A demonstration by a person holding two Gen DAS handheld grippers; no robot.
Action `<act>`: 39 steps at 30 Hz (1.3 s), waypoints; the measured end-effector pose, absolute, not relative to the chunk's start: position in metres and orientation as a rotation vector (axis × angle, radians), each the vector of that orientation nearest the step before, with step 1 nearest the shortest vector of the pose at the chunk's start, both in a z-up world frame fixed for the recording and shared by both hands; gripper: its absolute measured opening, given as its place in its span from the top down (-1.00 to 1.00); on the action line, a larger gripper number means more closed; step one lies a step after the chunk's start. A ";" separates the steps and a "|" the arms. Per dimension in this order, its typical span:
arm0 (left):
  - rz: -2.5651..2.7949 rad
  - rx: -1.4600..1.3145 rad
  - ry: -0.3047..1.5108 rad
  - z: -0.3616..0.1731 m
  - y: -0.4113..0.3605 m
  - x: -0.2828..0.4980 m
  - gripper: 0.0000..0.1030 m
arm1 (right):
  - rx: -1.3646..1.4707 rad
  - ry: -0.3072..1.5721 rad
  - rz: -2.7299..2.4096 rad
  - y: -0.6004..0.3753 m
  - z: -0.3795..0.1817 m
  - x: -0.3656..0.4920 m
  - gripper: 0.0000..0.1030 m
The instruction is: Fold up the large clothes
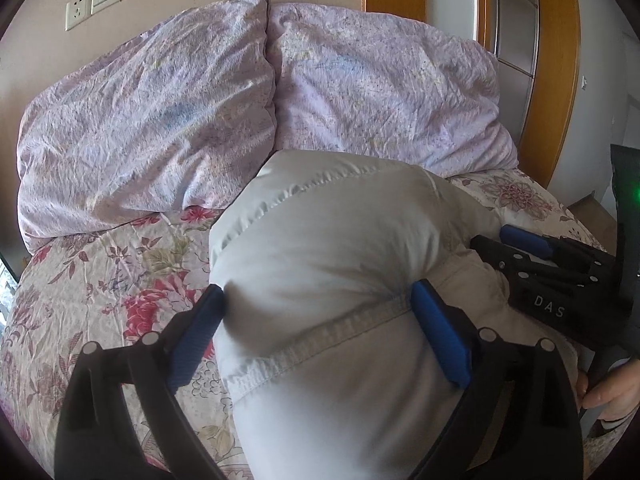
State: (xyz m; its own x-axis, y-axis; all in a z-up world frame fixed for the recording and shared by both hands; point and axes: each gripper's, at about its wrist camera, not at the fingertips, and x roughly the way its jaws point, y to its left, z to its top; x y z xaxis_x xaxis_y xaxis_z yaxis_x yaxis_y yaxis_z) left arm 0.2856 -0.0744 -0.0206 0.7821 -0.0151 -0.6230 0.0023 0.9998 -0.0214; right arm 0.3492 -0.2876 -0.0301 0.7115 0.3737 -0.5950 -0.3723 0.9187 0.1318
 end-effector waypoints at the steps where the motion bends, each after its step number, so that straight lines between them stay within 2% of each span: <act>1: -0.008 -0.018 0.674 -0.022 -0.074 0.286 -0.84 | 0.001 0.660 0.412 -0.287 -0.031 0.349 0.03; 14: 0.018 0.013 0.715 -0.036 -0.079 0.298 -0.91 | -0.043 0.735 0.410 -0.278 -0.042 0.361 0.01; 39: 0.029 0.012 0.710 -0.047 -0.077 0.308 -0.97 | -0.075 0.739 0.375 -0.272 -0.048 0.366 0.01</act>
State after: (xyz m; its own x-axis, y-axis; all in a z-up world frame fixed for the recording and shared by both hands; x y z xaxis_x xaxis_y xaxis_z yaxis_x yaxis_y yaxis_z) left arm 0.3080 -0.0771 -0.0468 0.7582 0.0303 -0.6513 -0.0224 0.9995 0.0204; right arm 0.3657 -0.2722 -0.0480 0.6763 0.3067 -0.6698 -0.3590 0.9311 0.0638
